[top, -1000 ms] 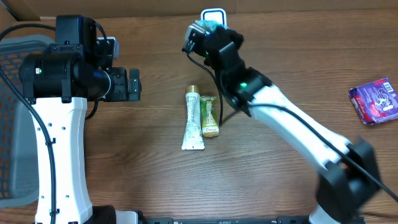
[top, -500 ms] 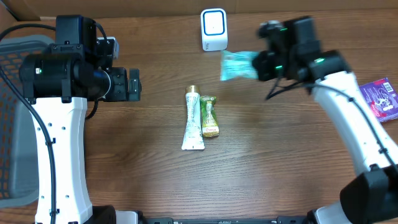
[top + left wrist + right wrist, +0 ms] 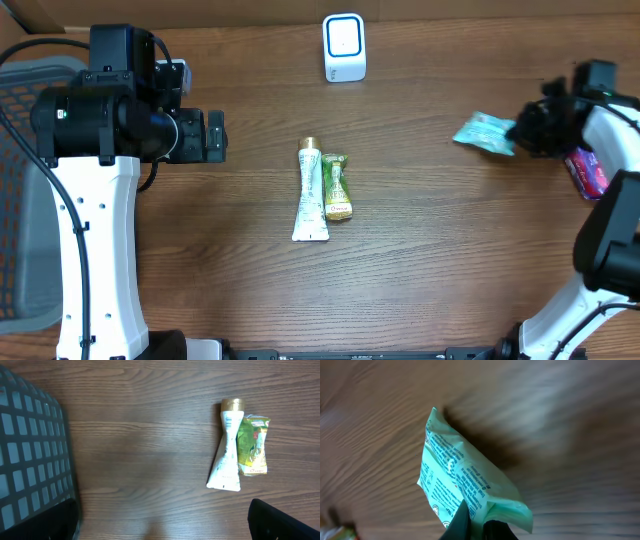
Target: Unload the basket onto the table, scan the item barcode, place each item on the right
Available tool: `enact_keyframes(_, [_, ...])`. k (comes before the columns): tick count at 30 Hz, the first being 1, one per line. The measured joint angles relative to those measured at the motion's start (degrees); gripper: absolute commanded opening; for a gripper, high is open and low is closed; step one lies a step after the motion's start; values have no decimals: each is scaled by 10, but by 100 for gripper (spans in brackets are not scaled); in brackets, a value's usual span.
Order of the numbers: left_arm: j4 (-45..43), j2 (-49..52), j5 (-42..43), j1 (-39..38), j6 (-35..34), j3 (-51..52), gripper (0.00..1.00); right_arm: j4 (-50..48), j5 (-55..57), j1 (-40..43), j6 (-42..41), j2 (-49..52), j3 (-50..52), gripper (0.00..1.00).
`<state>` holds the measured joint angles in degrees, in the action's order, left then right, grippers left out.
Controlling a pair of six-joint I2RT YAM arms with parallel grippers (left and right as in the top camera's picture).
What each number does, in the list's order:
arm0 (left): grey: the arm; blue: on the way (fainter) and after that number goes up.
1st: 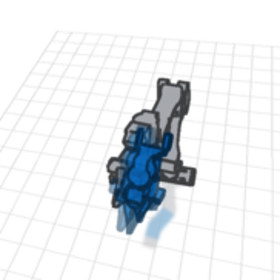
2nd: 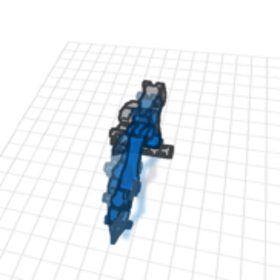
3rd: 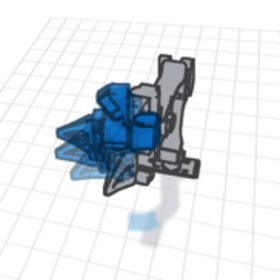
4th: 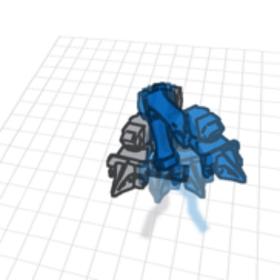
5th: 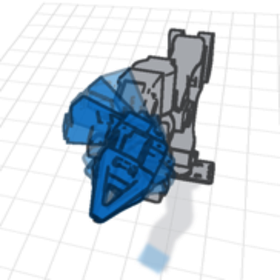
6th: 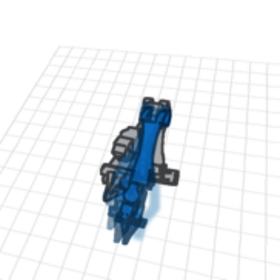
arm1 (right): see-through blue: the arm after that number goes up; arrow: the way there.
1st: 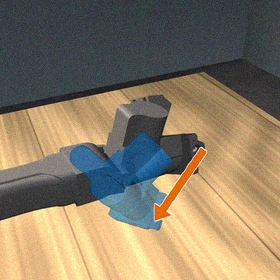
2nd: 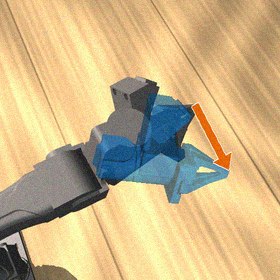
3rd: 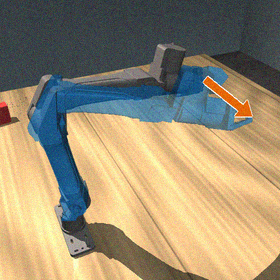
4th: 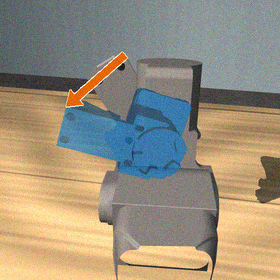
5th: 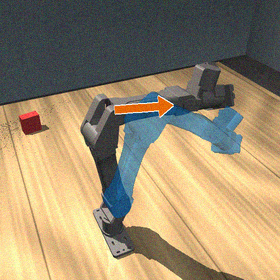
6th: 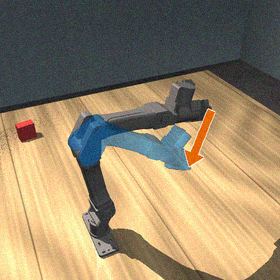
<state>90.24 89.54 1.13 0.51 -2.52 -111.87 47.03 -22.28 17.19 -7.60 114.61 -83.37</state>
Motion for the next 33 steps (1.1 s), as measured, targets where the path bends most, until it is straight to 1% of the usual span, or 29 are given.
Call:
enact_keyframes(4, [0,0,0,0,0,0,99,-10,-3,52,-16,14,1,4])
enact_keyframes(5, [0,0,0,0,0,0,99,-12,-4,63,-18,14,1,10])
enact_keyframes(6, [0,0,0,0,0,0,100,-13,-5,72,-21,14,1,26])
enact_keyframes(7, [0,0,0,0,0,0,100,-13,-8,80,-24,14,1,31])
enact_keyframes(8, [0,0,0,0,0,0,100,-12,-12,87,-25,14,1,31])
enact_keyframes(9, [0,0,0,0,0,0,100,-9,-14,91,-26,14,1,35])
enact_keyframes(10, [0,0,0,0,0,0,100,-6,-18,95,-26,14,1,45])
enact_keyframes(13, [0,0,0,0,0,0,99,12,-33,103,-30,14,0,55])
enact_keyframes(17, [0,0,0,0,0,0,100,50,-48,105,-30,12,-16,74])
enact_keyframes(19, [0,0,0,0,0,0,100,62,-54,103,-31,6,-25,80])
enact_keyframes(20, [0,0,0,0,0,0,100,67,-59,101,-31,0,-29,86])
enact_keyframes(21, [0,0,0,0,0,0,100,71,-66,98,-33,-11,-32,95])
enact_keyframes(22, [0,0,0,0,0,0,100,74,-73,93,-35,-23,-33,100])
enact_keyframes(26, [0,0,0,0,0,0,100,88,-106,51,-31,-75,-41,100])
enact_keyframes(29, [0,0,0,0,0,0,100,103,-123,-19,-31,-99,-49,100])
enact_keyframes(33, [0,0,0,0,0,0,100,101,-133,-116,-31,-99,-49,100])
